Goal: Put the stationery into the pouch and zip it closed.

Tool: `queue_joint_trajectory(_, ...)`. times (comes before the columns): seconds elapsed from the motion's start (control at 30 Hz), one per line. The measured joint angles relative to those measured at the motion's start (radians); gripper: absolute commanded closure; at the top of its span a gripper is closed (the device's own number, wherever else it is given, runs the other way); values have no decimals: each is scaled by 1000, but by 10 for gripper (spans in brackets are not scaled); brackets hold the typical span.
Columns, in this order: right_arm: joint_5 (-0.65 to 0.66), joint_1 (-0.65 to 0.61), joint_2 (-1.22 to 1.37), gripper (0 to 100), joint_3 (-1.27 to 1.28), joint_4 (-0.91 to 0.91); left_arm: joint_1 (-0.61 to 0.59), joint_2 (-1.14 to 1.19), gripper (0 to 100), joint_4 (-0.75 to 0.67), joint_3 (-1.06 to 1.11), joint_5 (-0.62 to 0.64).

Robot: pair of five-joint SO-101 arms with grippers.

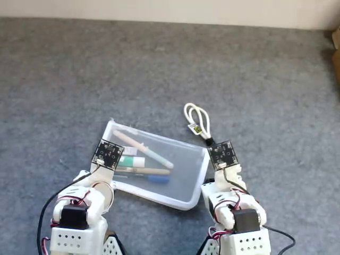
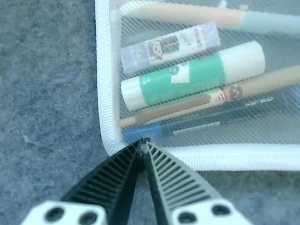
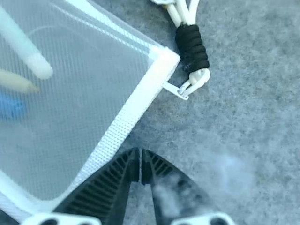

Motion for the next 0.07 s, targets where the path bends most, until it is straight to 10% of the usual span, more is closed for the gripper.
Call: queue_joint_trajectory(0.07,0,0,0,993,0,0,0,0,993,0,0,0)
